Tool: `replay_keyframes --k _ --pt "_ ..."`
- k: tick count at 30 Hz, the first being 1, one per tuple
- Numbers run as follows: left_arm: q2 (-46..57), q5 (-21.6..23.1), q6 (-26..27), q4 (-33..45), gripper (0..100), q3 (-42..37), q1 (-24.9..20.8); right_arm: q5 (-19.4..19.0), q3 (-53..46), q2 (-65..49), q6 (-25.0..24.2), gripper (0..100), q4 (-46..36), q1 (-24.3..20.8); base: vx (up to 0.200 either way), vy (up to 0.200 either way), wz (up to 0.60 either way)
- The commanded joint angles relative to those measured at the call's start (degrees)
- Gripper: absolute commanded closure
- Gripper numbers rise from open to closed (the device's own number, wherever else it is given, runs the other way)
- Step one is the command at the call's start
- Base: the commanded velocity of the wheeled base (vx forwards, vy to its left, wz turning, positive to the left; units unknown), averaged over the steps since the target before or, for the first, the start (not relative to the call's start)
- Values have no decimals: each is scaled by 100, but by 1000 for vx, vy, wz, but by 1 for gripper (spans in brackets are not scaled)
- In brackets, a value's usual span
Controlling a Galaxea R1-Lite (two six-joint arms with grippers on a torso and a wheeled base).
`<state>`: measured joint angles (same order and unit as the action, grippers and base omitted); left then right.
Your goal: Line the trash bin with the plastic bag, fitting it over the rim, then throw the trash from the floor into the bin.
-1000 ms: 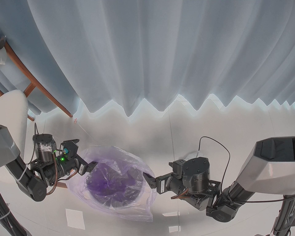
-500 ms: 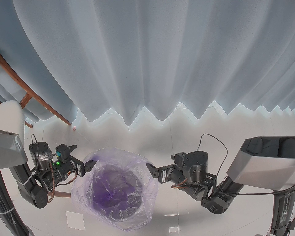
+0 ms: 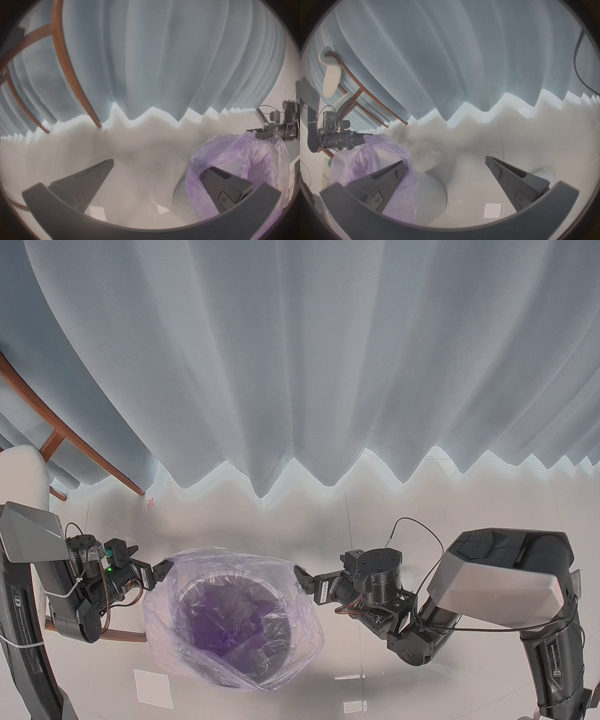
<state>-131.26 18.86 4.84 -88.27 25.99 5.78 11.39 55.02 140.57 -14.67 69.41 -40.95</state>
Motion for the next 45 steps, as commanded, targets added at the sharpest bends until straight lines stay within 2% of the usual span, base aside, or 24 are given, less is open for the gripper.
replay_keyframes --k 1,14,20,26,30,37,40,45 --pt "-515 13 -132 3 0 73 29 -5 220 480 8 0 11 8 0 0 0" --pt "-919 -14 -291 3 0 -208 -7 -40 150 955 -28 0 151 8 0 0 0" --pt "-831 21 -466 -6 0 -331 -7 -40 141 920 -370 0 239 8 0 0 0" --pt "-577 13 -458 -32 0 -490 2 -31 97 805 -511 0 784 -1 0 0 0" --pt "-199 21 -475 -32 0 -736 11 -40 -202 489 -669 0 1118 -27 0 0 0" --pt "1278 21 -554 -32 0 -1254 -86 -295 -1028 -267 -880 0 1865 -54 0 0 0" --pt "1928 21 -809 -32 0 -1377 -244 -339 -1380 -601 -933 0 2059 -18 0 0 0" --pt "2860 4 -1521 -23 0 -1571 -560 -646 -1881 -1524 -1574 0 2059 -18 0 0 0"
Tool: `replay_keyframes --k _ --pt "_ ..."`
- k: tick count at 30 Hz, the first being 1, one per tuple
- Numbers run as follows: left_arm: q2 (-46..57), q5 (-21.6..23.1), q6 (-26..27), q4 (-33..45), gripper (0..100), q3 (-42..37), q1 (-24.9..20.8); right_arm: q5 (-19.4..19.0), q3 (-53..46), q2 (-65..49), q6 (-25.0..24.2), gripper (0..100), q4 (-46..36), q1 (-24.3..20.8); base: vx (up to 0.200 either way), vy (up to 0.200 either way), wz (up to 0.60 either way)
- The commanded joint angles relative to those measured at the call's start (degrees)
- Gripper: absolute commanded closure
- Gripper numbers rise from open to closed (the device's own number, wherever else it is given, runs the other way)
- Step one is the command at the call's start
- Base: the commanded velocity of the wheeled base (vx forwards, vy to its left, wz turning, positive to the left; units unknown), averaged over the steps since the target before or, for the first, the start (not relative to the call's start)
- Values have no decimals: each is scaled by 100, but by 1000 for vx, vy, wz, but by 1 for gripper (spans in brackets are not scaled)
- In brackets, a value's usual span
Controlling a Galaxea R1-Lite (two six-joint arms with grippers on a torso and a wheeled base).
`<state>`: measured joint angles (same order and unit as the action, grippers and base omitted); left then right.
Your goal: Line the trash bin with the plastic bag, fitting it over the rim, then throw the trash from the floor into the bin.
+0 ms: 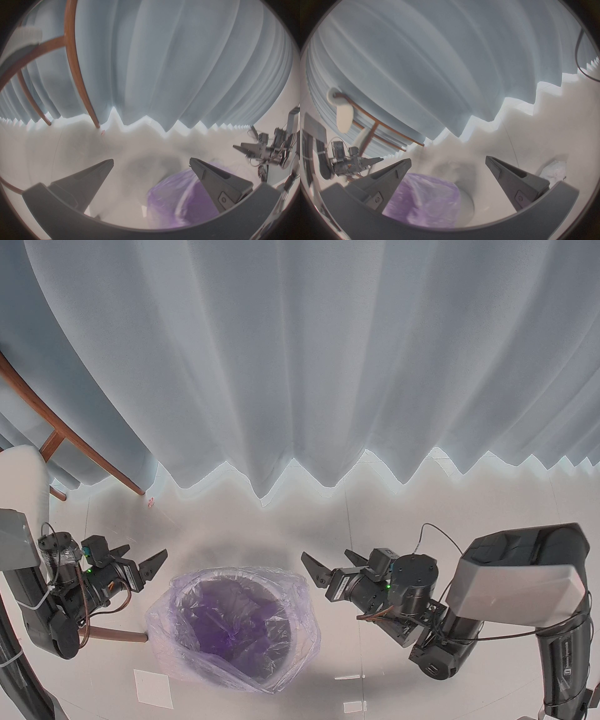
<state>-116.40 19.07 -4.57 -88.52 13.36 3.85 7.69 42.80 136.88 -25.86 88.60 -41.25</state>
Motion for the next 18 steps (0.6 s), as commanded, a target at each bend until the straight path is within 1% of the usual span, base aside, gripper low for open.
replay_keyframes --k 1,3,4,5,7,9,11,13,17,18 --pt "1532 -17 -765 1 0 -413 -403 -365 -817 -1330 -508 0 140 12 0 0 0" --pt "1717 -8 -1002 1 0 -563 -447 -479 -1090 -1576 -543 0 140 12 0 0 0" --pt "1866 1 -1222 10 0 -791 -605 -690 -1406 -1778 -543 0 140 3 0 0 0" --pt "1910 1 -1327 10 0 -905 -710 -787 -1573 -1849 -526 0 140 -23 0 0 0" --pt "2033 1 -1503 10 0 -1099 -816 -840 -1925 -1928 -491 0 140 -93 0 0 0" --pt "2191 71 -1626 27 0 -1292 -807 -840 -2039 -1928 -491 0 140 -199 0 0 0" --pt "2218 247 -1731 36 0 -1336 -860 -831 -2100 -1910 -491 0 140 -278 -200 0 0" --pt "2103 422 -1758 80 0 -1336 -798 -813 -2100 -1893 -499 0 140 -348 -200 0 0" --pt "1849 449 -1872 27 0 -1336 -772 -760 -2092 -1866 -482 0 140 -366 -200 0 0" --pt "1813 440 -2013 45 0 -1336 -781 -734 -2092 -1875 -482 0 140 -383 -200 0 0"
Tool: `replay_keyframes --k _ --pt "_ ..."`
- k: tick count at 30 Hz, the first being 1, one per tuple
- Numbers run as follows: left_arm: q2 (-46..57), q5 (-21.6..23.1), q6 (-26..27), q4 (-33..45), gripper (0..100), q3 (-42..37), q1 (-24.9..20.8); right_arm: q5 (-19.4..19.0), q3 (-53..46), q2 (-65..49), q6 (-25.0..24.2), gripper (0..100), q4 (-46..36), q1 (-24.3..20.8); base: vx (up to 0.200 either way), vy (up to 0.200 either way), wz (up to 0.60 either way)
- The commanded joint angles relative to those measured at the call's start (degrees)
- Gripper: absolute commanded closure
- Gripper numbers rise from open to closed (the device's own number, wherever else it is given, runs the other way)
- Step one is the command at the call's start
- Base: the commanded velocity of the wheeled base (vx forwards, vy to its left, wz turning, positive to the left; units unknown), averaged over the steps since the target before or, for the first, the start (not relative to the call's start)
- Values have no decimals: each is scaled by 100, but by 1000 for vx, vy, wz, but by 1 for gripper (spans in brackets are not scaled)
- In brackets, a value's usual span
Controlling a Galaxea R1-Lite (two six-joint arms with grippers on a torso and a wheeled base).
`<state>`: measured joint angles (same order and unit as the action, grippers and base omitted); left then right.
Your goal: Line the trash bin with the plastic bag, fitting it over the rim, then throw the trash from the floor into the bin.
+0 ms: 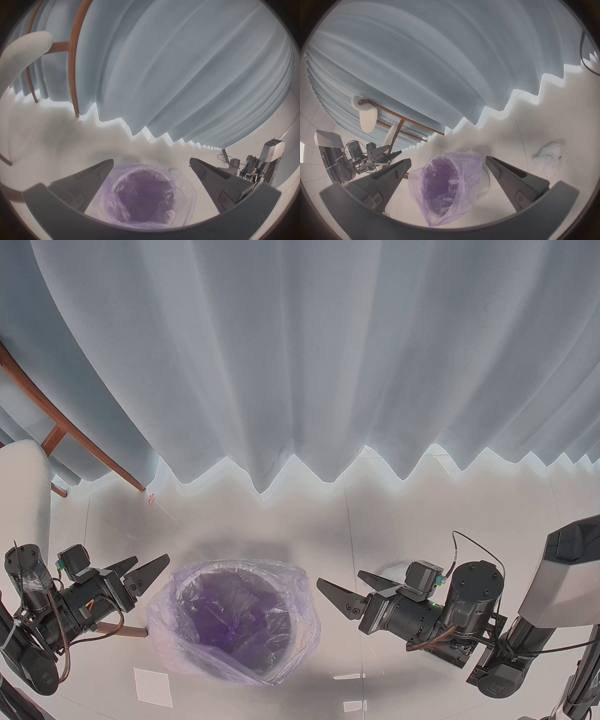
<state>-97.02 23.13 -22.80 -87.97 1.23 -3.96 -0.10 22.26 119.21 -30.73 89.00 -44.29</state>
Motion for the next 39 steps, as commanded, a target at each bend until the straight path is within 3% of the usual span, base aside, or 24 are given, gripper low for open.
replay_keyframes --k 1,7,12,17,21,27,28,33,39 --pt "-150 52 -225 16 0 -123 1 54 -38 -109 -3 0 100 -71 -200 0 0" --pt "-361 52 -225 -27 0 -123 9 80 -29 313 -3 0 100 -54 -200 0 0" --pt "-396 52 -296 -27 0 -123 9 467 332 920 76 0 100 -54 -200 0 0" --pt "-396 69 -832 -27 0 -106 -210 484 903 1298 103 0 100 -150 0 0 0" --pt "-669 60 -840 -27 0 -44 -368 484 1342 1491 103 0 38 -159 0 0 0" --pt "-1108 43 -823 -36 0 44 -535 484 2107 1544 94 0 -691 -150 0 0 0" --pt "-1424 25 -814 -36 0 228 -527 484 2503 1561 94 100 -1043 -141 0 0 0" --pt "-1723 60 -920 -27 0 835 -544 484 2670 1579 94 100 -1289 -141 0 0 0" --pt "-1758 -54 -1016 69 0 1055 -984 493 2441 1552 111 100 -1210 -159 0 0 0"
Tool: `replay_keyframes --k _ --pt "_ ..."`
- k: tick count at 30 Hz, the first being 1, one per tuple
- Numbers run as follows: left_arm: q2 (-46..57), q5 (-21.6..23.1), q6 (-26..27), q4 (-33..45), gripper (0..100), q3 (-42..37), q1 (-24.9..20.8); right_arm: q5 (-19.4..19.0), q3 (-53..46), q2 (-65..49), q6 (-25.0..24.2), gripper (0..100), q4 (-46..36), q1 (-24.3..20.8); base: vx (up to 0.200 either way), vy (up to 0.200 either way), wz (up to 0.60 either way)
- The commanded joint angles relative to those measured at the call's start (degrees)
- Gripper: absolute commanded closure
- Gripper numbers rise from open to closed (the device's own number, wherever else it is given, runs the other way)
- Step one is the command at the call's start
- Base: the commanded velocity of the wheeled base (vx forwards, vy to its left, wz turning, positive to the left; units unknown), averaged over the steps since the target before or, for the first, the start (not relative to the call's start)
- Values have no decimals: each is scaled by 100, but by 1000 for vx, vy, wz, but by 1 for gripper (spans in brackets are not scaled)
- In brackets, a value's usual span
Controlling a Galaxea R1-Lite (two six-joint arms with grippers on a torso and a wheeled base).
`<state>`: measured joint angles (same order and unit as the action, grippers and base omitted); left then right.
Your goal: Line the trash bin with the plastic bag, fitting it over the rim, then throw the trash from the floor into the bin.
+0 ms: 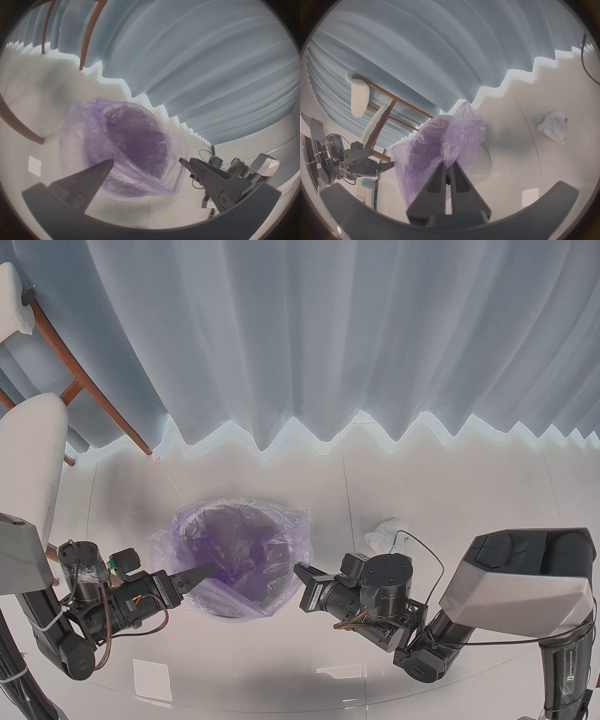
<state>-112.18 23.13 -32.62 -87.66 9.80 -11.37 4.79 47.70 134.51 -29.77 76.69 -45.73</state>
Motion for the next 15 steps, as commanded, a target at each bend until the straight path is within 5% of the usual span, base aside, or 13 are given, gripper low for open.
replay_keyframes --k 1,15 --pt "-305 -80 -34 74 0 250 -278 4 -121 58 33 100 74 -15 0 0 0" --pt "126 -520 -42 381 0 -5 -76 13 -191 128 296 100 338 -15 0 0 0"
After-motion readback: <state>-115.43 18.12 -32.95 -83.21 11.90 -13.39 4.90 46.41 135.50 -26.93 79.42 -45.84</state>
